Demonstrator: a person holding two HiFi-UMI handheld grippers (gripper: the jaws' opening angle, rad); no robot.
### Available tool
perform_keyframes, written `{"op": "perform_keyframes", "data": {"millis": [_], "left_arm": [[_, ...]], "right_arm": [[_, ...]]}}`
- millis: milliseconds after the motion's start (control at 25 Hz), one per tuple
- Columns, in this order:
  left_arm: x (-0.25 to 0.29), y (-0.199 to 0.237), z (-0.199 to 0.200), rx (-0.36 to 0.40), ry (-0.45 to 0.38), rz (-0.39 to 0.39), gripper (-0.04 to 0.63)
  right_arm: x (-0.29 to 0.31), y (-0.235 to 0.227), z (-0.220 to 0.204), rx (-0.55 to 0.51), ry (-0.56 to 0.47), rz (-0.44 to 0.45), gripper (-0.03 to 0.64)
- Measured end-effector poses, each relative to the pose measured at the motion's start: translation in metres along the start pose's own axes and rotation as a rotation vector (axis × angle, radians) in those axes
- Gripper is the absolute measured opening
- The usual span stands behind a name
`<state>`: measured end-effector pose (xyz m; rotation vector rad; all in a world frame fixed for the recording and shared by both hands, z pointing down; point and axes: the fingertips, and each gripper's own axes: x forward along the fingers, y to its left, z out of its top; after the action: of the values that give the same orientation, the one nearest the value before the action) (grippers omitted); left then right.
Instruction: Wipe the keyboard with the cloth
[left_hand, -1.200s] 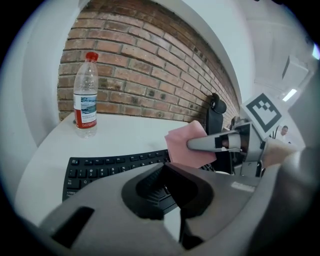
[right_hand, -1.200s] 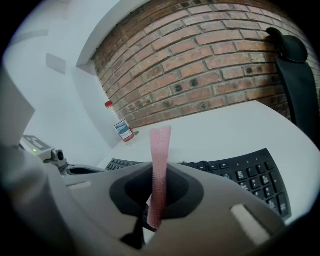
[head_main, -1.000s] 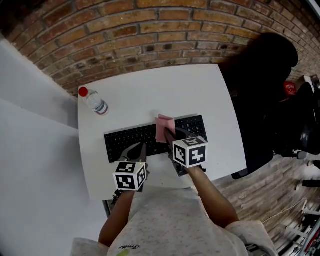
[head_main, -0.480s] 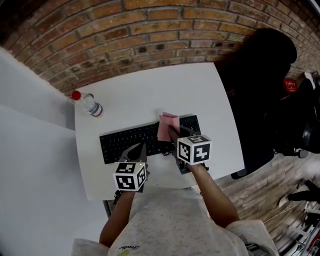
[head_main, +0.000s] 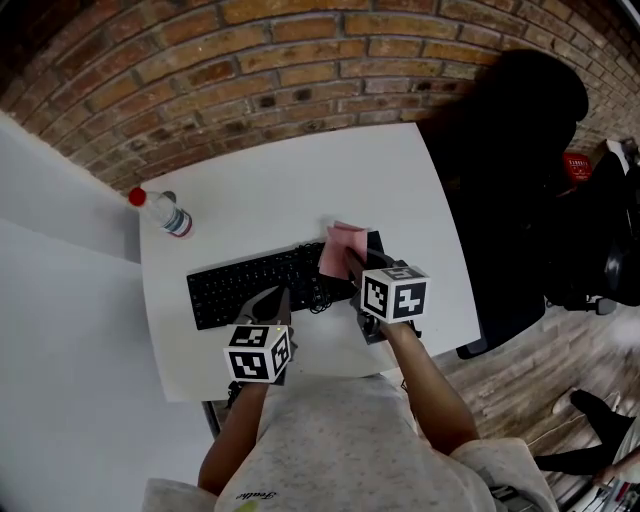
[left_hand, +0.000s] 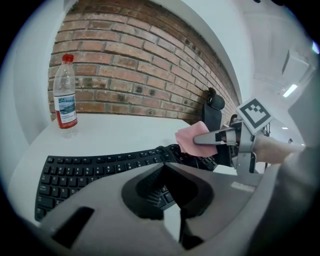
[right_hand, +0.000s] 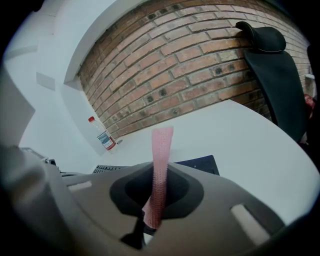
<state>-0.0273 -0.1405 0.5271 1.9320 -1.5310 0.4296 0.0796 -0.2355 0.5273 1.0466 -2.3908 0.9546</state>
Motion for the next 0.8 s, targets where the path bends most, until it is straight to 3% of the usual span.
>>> {"op": "perform_keyframes", "data": {"millis": [800], "left_arm": [[0.015,-0.034,0.004,0.0,-0.007,0.052,-0.005]], "right_arm": [[-0.03,-0.086,0.005,0.046,-0.012,-0.054,0.025]]}}
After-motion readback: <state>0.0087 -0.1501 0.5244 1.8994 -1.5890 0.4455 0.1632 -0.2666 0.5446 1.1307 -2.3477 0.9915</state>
